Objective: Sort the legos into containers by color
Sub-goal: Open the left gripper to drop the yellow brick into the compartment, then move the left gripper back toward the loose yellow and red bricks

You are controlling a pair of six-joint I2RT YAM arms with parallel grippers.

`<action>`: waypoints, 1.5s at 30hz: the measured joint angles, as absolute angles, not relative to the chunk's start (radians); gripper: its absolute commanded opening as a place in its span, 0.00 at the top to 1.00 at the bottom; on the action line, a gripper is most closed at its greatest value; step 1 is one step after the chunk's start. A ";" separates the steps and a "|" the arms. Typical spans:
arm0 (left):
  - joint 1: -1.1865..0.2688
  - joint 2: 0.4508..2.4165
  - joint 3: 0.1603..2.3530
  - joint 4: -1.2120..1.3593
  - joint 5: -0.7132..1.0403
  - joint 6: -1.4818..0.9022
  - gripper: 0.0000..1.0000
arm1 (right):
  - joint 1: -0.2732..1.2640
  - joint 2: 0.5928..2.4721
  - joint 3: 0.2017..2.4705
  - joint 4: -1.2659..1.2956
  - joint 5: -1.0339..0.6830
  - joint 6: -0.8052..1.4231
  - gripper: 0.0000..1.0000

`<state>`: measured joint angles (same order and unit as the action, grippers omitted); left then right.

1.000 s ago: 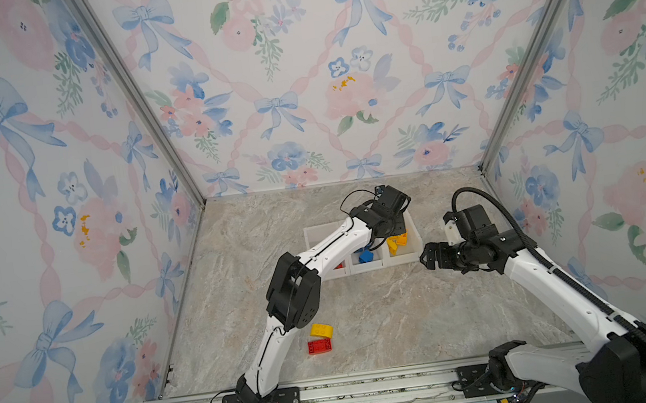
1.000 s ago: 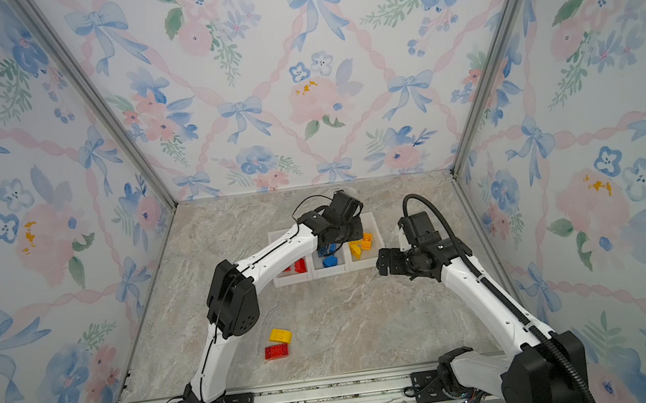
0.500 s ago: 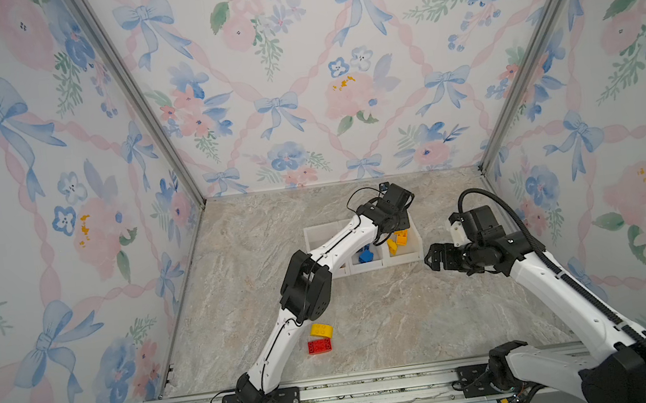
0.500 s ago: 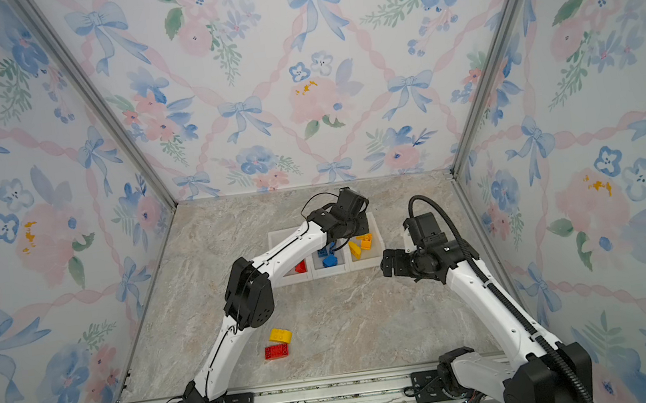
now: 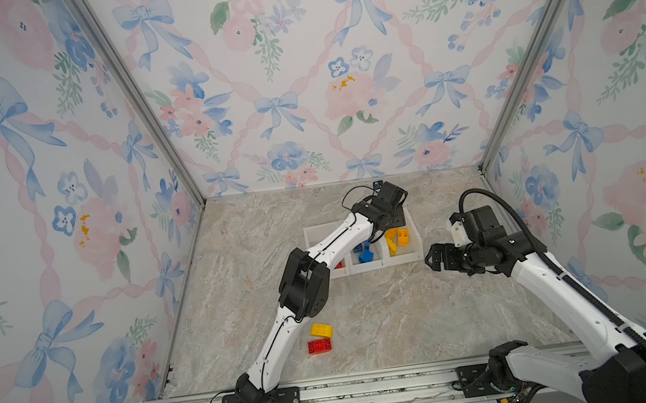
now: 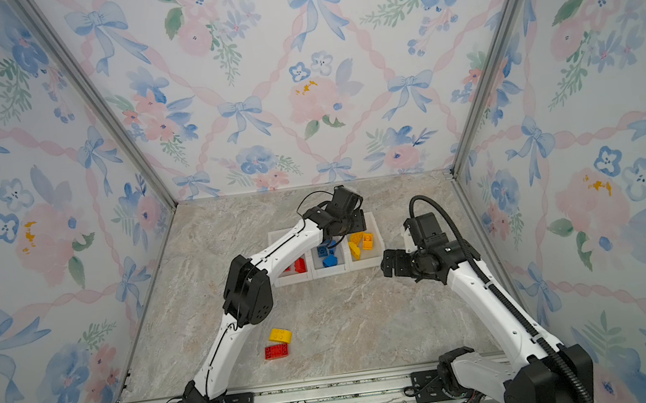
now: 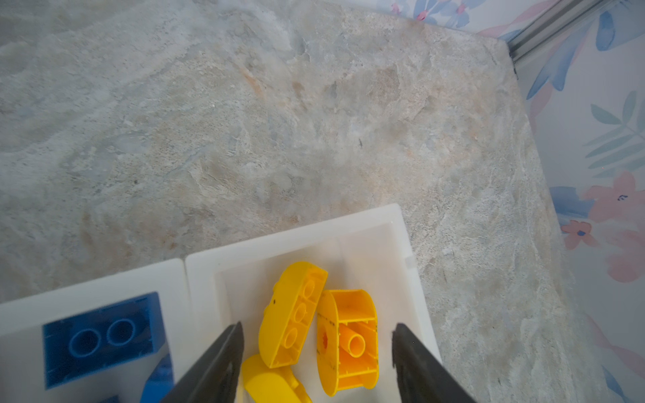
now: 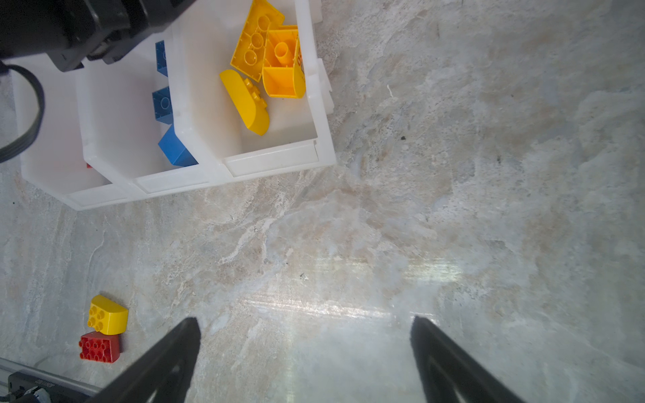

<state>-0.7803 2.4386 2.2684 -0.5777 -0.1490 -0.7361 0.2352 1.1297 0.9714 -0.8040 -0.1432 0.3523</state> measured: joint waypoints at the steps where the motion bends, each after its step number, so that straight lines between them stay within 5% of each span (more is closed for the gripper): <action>1: -0.780 2.439 2.268 -0.578 -0.149 -0.736 0.30 | 0.235 1.129 0.971 -0.804 -0.143 0.352 0.03; 13: -0.812 2.371 2.185 -0.577 -0.148 -0.733 0.25 | 0.235 1.111 0.962 -0.804 -0.144 0.356 0.03; 45: -0.850 1.600 1.200 -0.488 -0.229 -0.984 0.19 | 0.236 1.171 0.967 -0.799 -0.180 0.347 0.03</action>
